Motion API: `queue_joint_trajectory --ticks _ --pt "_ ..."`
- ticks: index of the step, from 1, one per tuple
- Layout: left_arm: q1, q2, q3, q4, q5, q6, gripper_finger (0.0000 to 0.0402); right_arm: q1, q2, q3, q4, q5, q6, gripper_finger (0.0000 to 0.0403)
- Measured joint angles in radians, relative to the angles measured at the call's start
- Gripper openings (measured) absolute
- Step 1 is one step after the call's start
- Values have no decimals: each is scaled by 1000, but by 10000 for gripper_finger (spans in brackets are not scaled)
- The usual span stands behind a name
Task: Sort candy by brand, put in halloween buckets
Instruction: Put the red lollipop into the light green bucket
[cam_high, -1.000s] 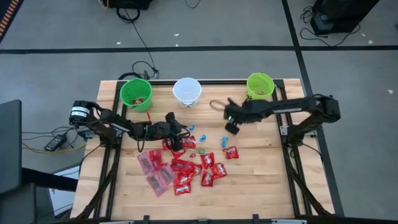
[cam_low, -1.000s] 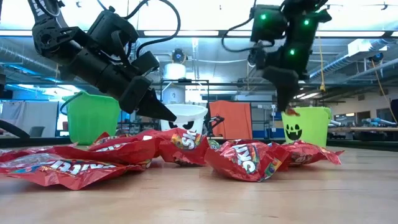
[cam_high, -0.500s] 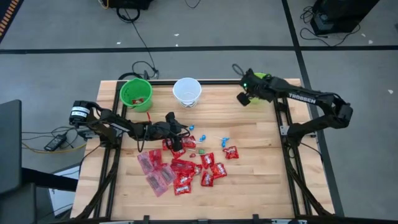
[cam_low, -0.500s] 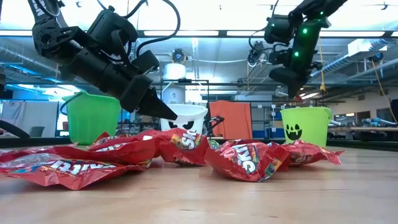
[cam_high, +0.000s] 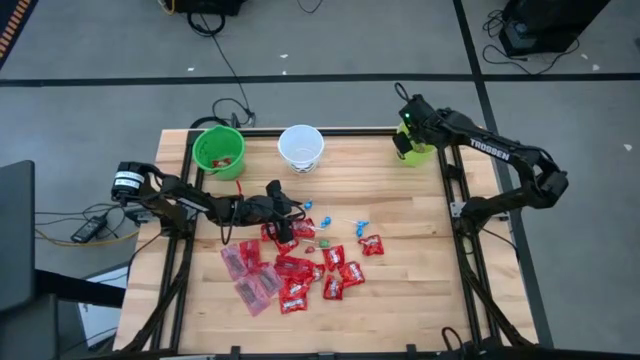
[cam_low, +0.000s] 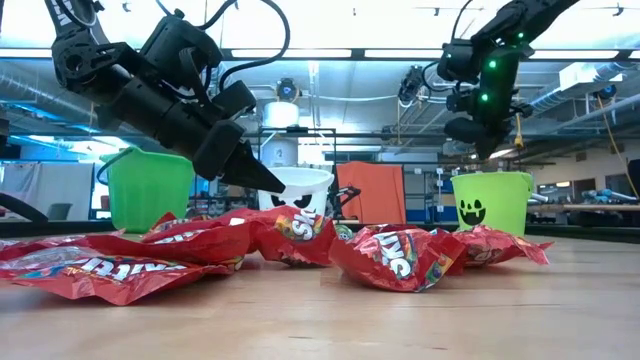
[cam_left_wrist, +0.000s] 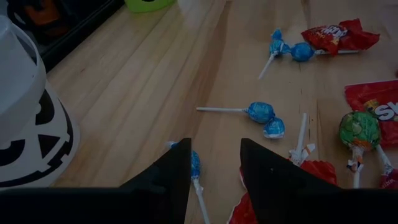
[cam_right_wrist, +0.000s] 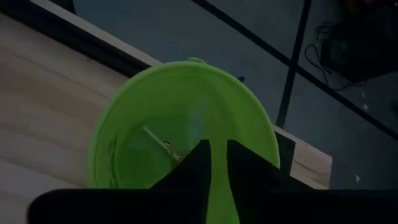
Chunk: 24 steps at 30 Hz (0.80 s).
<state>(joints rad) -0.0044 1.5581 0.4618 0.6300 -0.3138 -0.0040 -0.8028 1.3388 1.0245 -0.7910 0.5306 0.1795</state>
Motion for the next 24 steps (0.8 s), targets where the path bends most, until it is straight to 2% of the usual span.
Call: queue_joint_trajectory --ticks 4,9,13,18,20,24 --pt "0 0 0 0 0 0 145 9 0 0 3 -12 -3 106" --pt "0 0 0 0 0 24 145 84 0 0 13 -182 -20 133" --pt "0 0 0 0 0 31 145 208 0 0 44 -250 -18 130" --pt "0 0 0 0 0 31 145 391 0 0 74 -385 19 117" --pt "0 0 0 0 0 31 145 462 0 -2 97 -394 47 112" --pt "0 0 0 1 1 49 145 586 1 -79 260 -413 88 102"
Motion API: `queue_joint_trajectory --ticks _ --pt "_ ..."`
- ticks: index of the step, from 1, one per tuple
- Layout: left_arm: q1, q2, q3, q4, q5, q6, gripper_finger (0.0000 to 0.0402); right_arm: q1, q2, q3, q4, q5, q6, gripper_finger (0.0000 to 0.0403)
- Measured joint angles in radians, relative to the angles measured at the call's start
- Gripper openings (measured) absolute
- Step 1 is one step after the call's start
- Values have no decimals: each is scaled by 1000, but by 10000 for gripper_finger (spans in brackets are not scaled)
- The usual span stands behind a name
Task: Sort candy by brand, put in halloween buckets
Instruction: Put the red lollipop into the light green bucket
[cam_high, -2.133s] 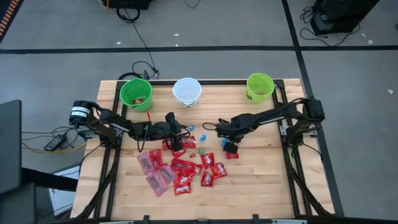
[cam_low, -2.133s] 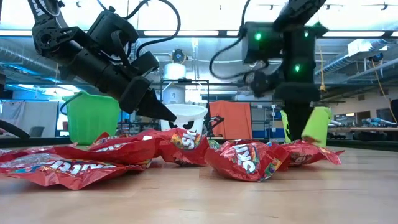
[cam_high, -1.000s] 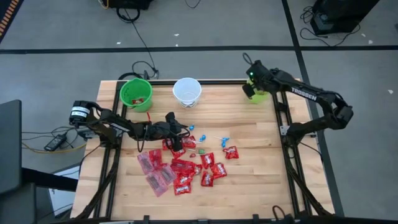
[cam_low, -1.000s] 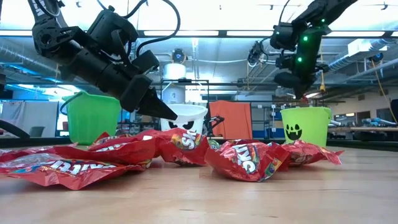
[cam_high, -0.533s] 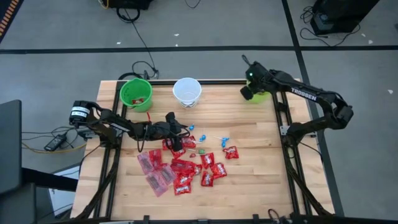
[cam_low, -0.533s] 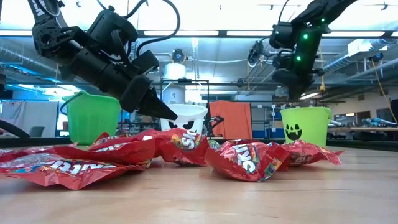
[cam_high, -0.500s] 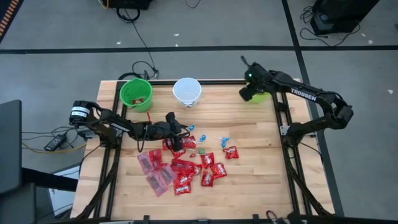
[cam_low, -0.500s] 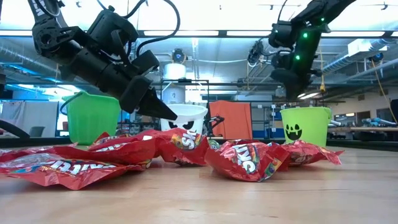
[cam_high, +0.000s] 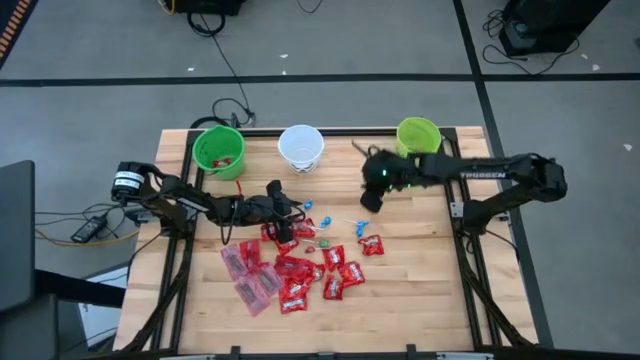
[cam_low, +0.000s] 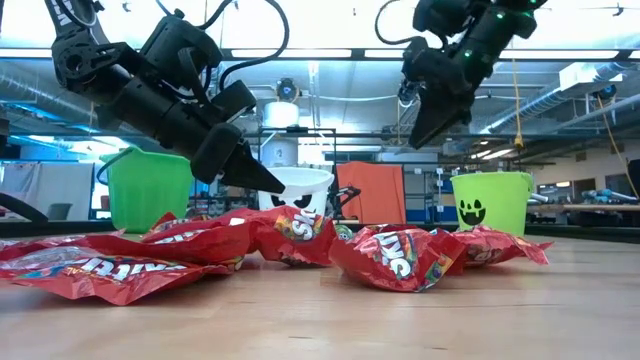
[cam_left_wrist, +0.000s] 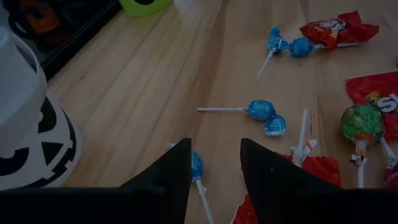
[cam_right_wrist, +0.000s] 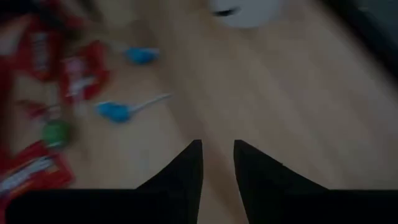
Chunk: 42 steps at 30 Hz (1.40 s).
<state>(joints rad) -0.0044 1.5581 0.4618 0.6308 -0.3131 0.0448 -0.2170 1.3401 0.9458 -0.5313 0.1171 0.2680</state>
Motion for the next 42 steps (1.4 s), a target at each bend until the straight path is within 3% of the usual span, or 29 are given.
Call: queue_joint_trajectory --ticks 6,12,18,23,30,35,42 --pt "0 0 0 5 5 -2 145 105 47 -90 134 -25 64 91" --pt "0 0 1 10 5 2 145 174 211 -113 210 -38 50 94" --pt "0 0 1 8 5 3 145 193 323 -113 231 -115 56 104" --pt "0 0 1 7 4 4 145 189 372 -109 237 -107 74 104" --pt "0 0 1 7 4 4 145 176 361 -111 228 -100 71 15" --pt "0 0 1 7 4 4 145 173 311 -115 214 -39 77 10" --pt "0 0 1 7 4 4 145 127 190 -115 197 189 77 7"
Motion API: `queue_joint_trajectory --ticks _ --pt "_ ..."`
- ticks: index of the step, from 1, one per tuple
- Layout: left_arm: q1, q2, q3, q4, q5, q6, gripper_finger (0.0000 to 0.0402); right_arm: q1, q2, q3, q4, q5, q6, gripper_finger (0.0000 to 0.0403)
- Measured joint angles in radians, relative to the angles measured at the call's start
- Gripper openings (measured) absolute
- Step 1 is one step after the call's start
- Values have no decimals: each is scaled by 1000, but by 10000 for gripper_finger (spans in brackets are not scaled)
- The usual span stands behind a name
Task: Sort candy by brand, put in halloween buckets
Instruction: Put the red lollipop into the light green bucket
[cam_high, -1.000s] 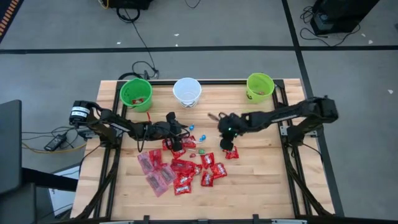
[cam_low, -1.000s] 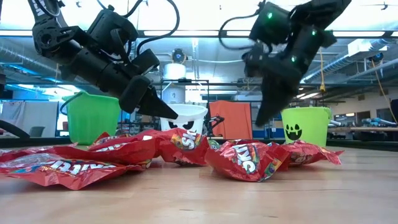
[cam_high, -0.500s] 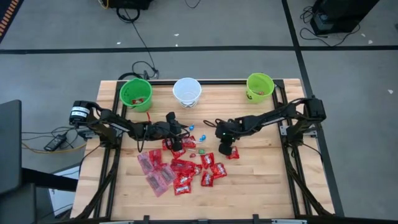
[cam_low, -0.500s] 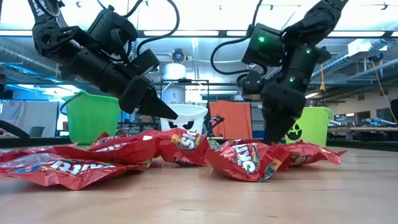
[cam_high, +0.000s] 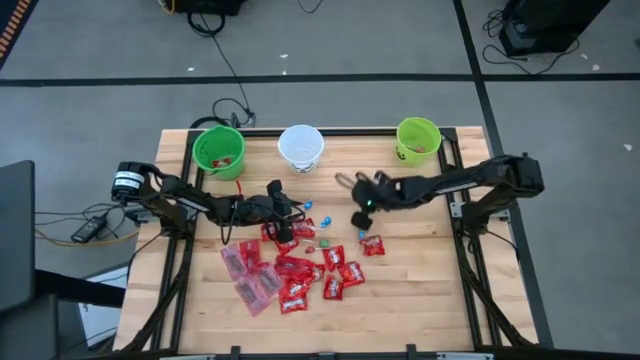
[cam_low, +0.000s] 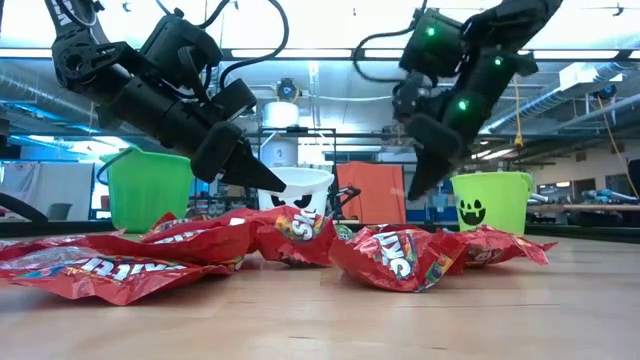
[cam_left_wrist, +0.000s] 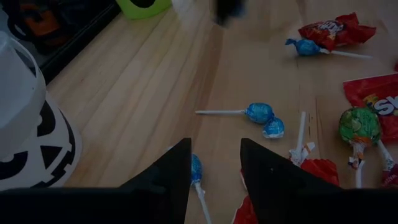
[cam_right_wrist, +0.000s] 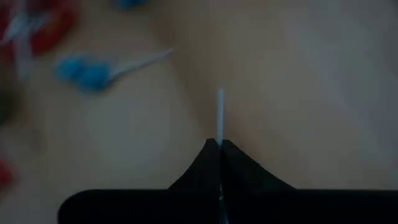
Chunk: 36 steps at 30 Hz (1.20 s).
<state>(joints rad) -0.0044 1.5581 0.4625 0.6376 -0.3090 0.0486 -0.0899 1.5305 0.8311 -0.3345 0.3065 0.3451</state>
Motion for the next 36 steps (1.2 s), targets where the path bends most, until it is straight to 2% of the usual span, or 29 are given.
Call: queue_joint_trajectory --ticks 12,16,19,24,31,34,36 --pt "0 0 -1 -2 0 0 145 -327 -242 1 -90 230 -90 7" --pt "0 0 -1 -3 0 -6 145 -439 -259 1 -86 323 -123 7" --pt "0 0 -1 -4 0 -7 145 -517 -250 1 -87 334 -144 10" --pt "0 0 -1 -6 -1 -4 145 -612 -220 1 -83 394 -148 43" --pt "-1 0 -1 -29 43 -27 145 -658 -208 1 -70 388 -156 124" --pt "0 0 -1 -20 46 -21 145 -632 -220 1 -72 336 -122 150" --pt "0 0 -1 -12 78 1 145 -603 -228 2 -61 256 -89 159"
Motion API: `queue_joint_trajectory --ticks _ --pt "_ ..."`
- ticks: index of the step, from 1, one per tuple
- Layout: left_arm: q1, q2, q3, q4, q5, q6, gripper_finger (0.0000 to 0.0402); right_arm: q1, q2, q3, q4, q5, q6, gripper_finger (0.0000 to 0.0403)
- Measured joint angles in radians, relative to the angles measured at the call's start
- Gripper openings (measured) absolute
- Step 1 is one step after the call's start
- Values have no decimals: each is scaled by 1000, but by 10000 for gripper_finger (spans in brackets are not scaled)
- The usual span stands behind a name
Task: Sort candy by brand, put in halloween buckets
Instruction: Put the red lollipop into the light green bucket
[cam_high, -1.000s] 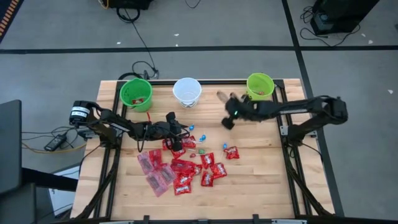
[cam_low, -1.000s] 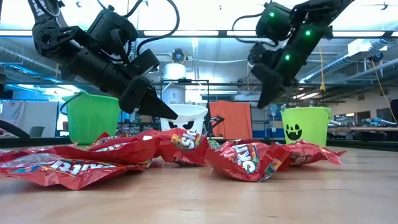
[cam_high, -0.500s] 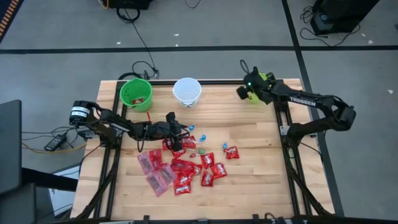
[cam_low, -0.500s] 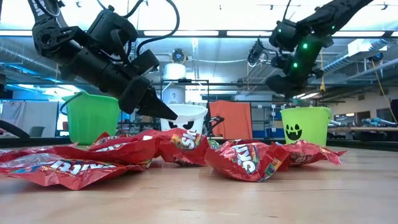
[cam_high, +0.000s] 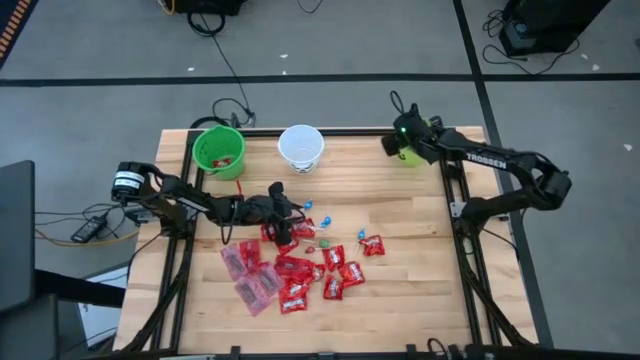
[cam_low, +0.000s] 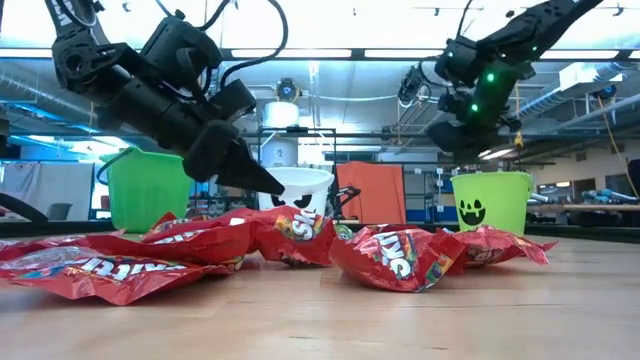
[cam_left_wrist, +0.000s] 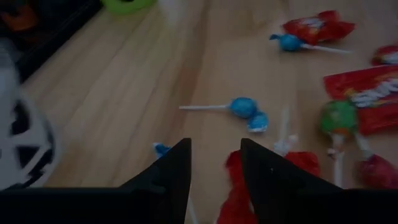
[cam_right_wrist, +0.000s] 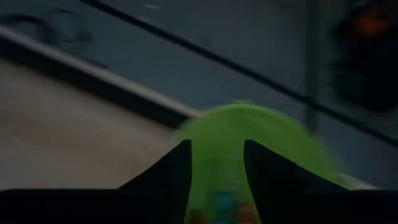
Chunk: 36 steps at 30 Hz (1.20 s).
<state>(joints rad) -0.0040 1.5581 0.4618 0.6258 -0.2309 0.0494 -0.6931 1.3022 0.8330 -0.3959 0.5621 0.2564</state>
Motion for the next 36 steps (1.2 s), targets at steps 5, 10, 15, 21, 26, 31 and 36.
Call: queue_joint_trajectory --ticks 5,10,15,21,26,31,36 --pt "-1 45 17 80 80 28 145 121 -5 0 126 -211 54 159" --pt "-3 131 116 11 86 26 145 279 0 0 213 -240 55 147" --pt "-3 212 192 -67 87 42 145 412 0 0 215 -200 68 138" --pt "-3 231 216 -156 175 80 145 538 0 0 206 -162 93 137" --pt "-3 227 215 -161 226 79 145 610 5 1 207 -110 129 137" --pt "-6 221 215 -168 227 78 145 666 5 1 208 -80 172 137" --pt "-6 220 215 -227 227 80 145 718 5 -29 245 -76 198 137"
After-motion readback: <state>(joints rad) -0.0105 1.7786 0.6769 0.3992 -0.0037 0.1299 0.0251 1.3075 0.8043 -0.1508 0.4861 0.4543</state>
